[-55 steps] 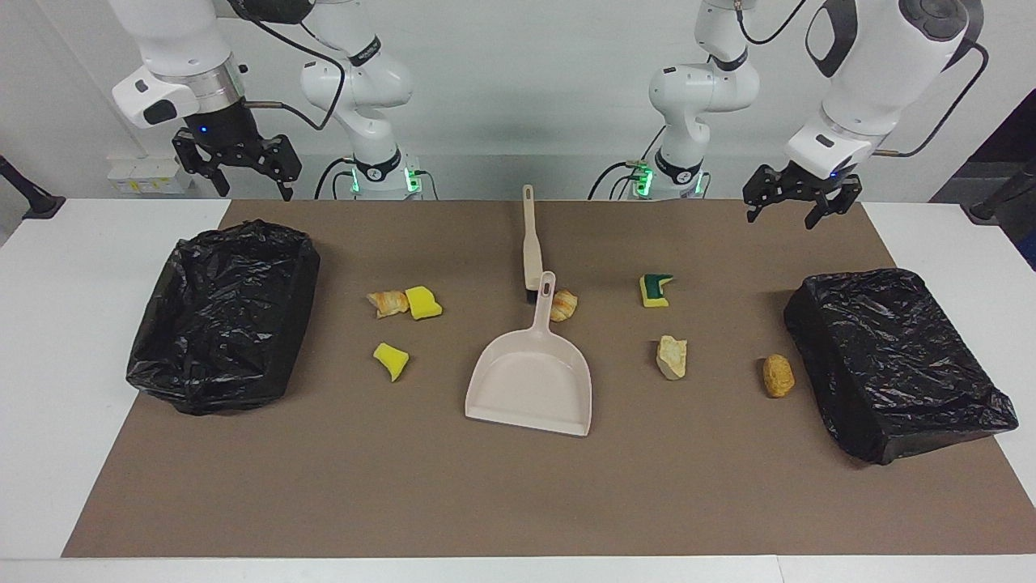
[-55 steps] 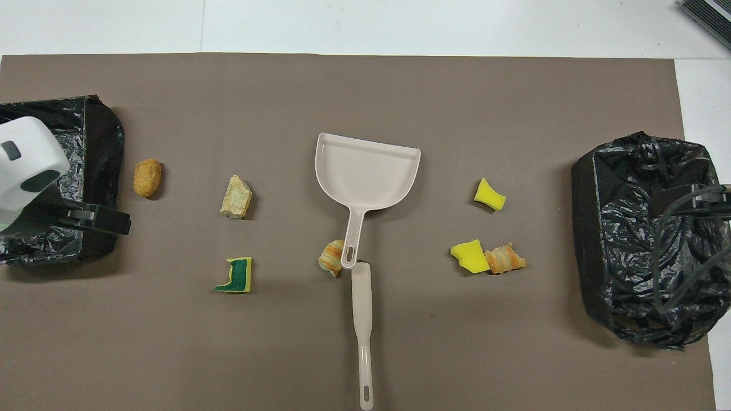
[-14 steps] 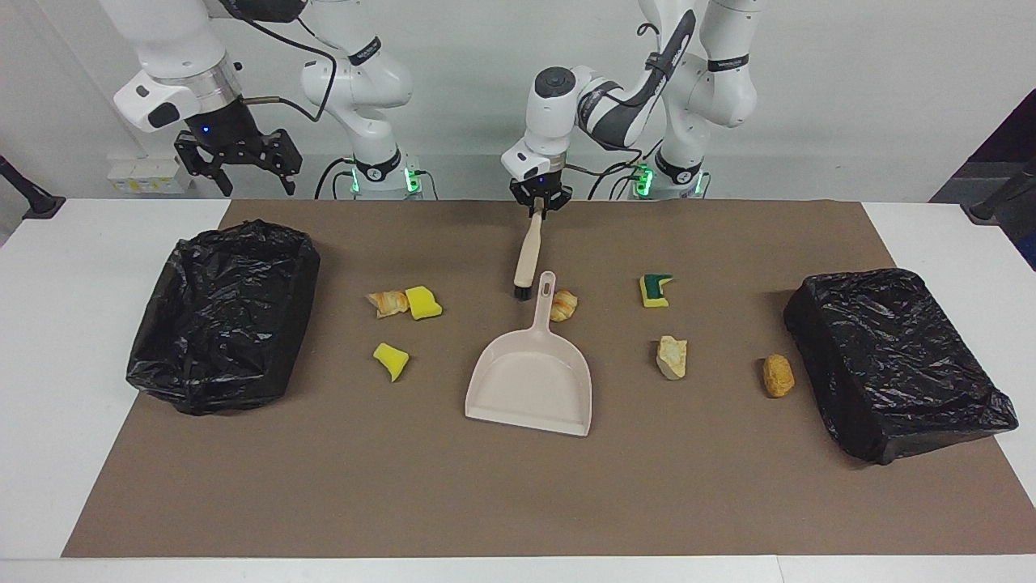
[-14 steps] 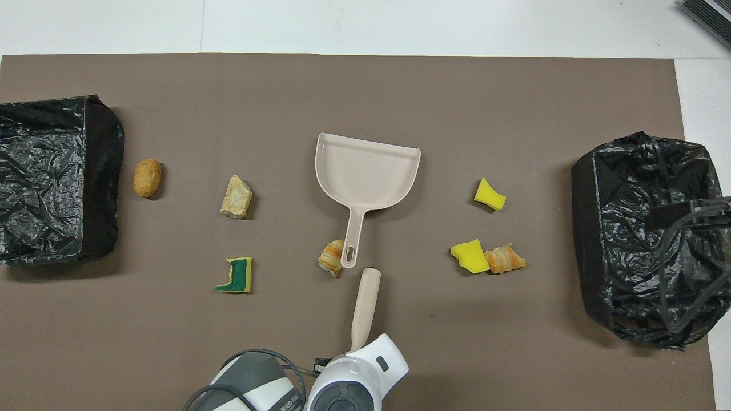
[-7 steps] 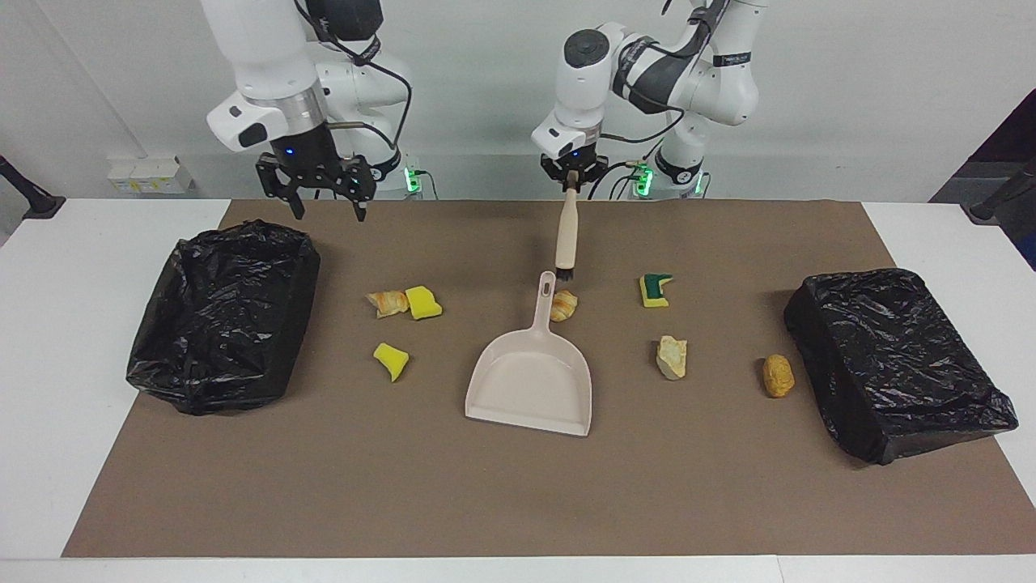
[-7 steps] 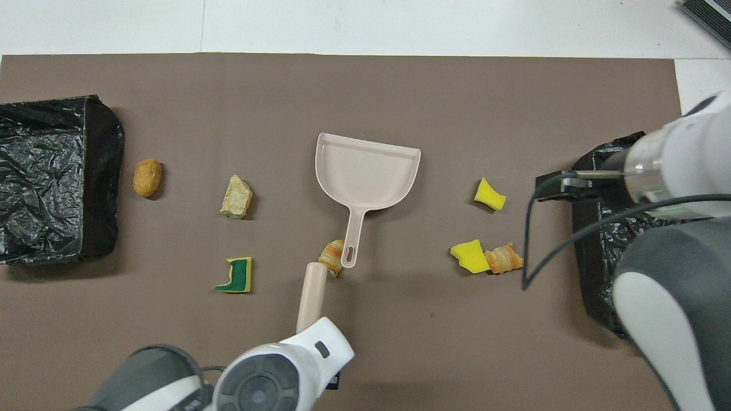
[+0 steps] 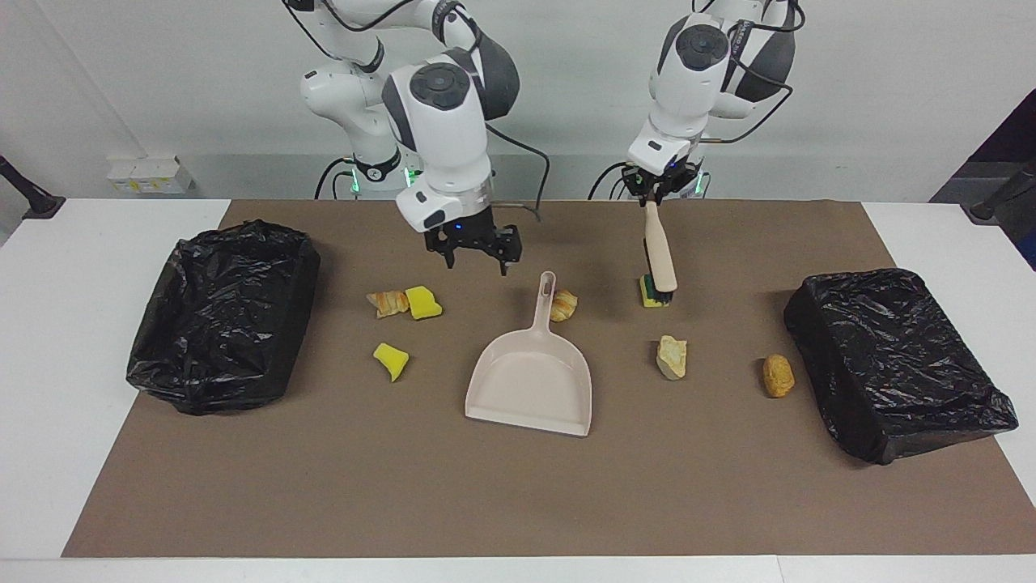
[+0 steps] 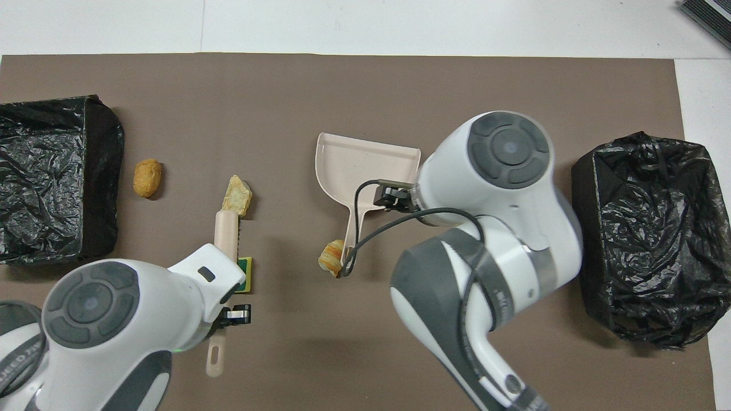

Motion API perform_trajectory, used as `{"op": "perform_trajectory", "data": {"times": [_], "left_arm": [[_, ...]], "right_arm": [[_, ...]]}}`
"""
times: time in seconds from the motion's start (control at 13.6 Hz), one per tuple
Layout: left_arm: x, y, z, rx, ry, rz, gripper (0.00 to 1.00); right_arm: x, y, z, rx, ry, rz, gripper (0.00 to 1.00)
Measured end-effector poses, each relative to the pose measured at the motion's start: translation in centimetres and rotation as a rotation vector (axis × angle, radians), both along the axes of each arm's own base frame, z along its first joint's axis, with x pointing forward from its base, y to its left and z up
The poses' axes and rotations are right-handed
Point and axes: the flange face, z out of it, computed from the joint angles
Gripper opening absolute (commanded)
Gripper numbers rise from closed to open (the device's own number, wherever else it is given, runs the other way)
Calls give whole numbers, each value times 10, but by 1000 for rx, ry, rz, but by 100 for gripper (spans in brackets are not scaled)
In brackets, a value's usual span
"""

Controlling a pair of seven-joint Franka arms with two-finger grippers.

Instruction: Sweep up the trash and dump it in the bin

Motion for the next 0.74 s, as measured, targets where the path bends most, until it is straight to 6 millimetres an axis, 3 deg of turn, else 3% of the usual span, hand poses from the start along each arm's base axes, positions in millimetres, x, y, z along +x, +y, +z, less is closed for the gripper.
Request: {"op": "perform_trajectory", "data": {"times": [0.22,0.44,0.59,0.74], "left_arm": [[36,64,-9,-26,-5,-10,0],[59,129,-14,-52,-32,-26,0],[70,165,-21,-61,-47,-23,0],[79,195,-32,-64,-50,13,0]], "right_arm": [[-4,43,-51,19,43,-27,100],[-22,88,-110,-4,66,-22,100],[-31,92,-133,-26,90,-12,96],[-30,86,-135,-36,89,-17,89]]}}
